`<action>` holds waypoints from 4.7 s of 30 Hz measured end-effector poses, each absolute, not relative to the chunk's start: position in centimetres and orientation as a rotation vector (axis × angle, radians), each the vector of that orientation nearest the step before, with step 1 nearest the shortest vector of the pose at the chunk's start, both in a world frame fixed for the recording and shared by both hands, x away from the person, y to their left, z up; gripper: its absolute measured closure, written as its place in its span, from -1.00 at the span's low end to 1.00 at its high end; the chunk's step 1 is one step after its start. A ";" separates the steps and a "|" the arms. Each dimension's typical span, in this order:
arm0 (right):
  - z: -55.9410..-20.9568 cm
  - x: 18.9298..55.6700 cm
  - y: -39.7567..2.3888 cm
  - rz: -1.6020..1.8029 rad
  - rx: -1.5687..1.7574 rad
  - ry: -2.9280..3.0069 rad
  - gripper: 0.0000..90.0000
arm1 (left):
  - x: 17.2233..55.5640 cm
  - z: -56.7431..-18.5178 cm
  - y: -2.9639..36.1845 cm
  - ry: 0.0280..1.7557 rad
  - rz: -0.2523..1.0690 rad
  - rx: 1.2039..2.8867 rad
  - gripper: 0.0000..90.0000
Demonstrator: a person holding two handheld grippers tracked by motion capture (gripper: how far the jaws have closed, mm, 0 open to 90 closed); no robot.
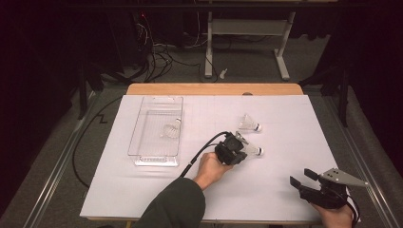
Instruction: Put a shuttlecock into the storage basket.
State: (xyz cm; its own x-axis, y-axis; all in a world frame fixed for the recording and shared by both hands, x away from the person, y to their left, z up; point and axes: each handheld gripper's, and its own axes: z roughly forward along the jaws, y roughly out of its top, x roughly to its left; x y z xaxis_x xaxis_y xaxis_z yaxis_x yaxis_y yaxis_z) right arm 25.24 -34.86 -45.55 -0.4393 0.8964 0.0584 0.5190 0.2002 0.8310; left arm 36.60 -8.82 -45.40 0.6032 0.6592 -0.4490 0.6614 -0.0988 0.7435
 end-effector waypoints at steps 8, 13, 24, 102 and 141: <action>-45.6 25.2 -34.9 1.141 1.318 2.039 -0.24 | 36.4 -45.0 -8.6 1.063 -0.016 1.783 1.00; -45.5 25.2 -34.9 1.141 1.318 2.039 -0.24 | 36.2 -44.7 -8.5 1.053 -0.027 1.786 1.00; -45.5 25.1 -34.9 1.141 1.316 2.035 -0.24 | 35.8 -43.4 -7.5 1.053 -0.040 1.753 1.00; -45.4 24.9 -34.9 1.157 1.312 2.023 -0.24 | 33.0 -39.7 -0.6 1.076 -0.022 1.623 1.00; -45.4 25.0 -34.9 1.158 1.307 2.030 -0.24 | 32.5 -39.0 2.4 1.109 -0.004 1.585 1.00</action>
